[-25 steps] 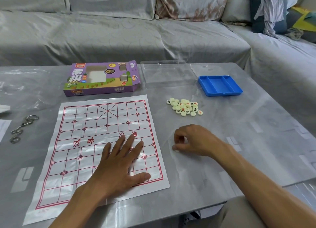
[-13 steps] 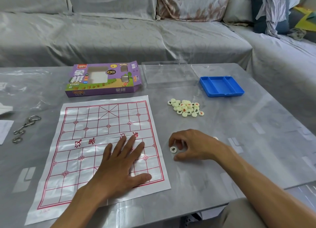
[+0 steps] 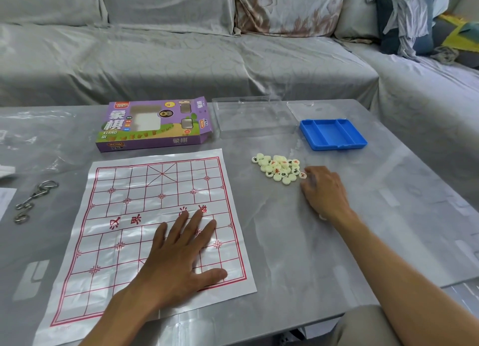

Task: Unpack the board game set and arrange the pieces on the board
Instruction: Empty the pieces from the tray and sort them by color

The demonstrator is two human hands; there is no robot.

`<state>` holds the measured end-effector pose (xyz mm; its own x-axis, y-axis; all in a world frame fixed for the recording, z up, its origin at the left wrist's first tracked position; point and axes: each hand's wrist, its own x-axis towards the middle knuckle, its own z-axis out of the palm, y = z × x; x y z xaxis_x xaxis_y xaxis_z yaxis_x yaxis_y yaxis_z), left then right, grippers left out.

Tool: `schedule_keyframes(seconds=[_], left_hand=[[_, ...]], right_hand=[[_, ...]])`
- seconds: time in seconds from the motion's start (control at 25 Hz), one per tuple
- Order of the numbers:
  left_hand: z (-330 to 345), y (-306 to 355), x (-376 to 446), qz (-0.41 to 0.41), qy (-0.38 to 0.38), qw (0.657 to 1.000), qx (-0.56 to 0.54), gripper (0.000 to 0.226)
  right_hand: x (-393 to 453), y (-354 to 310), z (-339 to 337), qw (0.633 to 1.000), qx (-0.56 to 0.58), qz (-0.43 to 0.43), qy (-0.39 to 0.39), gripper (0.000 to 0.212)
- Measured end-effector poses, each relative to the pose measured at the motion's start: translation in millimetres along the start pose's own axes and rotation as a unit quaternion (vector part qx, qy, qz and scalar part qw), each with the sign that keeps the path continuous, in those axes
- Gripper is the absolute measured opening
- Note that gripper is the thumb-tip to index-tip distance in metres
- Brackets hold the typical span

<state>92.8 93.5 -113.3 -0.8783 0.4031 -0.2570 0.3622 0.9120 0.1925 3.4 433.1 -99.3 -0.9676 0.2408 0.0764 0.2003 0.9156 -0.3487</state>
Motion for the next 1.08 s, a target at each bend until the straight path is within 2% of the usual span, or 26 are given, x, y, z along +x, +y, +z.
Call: schedule_keyframes(seconds=[0.08,0.2,0.36,0.4,0.56,0.64,0.72,0.8,0.88,1.0,1.08], left_hand=[[-1,0,0,-0.002,0.001,1.000,-0.001,0.099],[-2,1,0,-0.001,0.000,1.000,0.000,0.099],[-3,1,0,0.002,-0.004,1.000,0.007,0.098],[-3,1,0,0.002,-0.007,1.000,0.009,0.097],[-2,0,-1,0.001,-0.004,1.000,0.011,0.096],[-2,1,-1,-0.001,0.004,1.000,-0.004,0.098],[-2,2,-1,0.000,0.004,1.000,-0.007,0.097],[-1,1,-1,0.000,0.001,1.000,-0.007,0.097],[-1,0,0,0.000,0.000,1.000,-0.007,0.098],[-1,0,-1,0.000,-0.002,1.000,-0.001,0.101],[-2,0,-1,-0.001,-0.003,1.000,-0.002,0.102]], right_hand=[[3,3,5,0.999,-0.041,-0.029,-0.007,0.029],[4,-3,1,0.999,-0.028,-0.025,0.012,0.017],[-5,3,-36,0.980,-0.095,0.100,-0.140,0.013],[-10,3,-40,0.977,-0.099,0.110,-0.151,0.015],[-13,-14,-18,0.996,0.000,-0.033,-0.086,0.033],[-8,-25,-6,0.994,-0.005,-0.079,-0.074,0.032],[-4,-28,-1,0.995,-0.002,-0.089,-0.050,0.021],[-6,-29,0,0.993,-0.011,-0.104,-0.062,0.015],[-8,-34,2,0.990,-0.035,-0.100,-0.088,0.016],[-4,-38,4,0.990,-0.080,-0.093,-0.070,0.023],[-9,-41,1,0.988,0.000,-0.104,-0.112,0.025]])
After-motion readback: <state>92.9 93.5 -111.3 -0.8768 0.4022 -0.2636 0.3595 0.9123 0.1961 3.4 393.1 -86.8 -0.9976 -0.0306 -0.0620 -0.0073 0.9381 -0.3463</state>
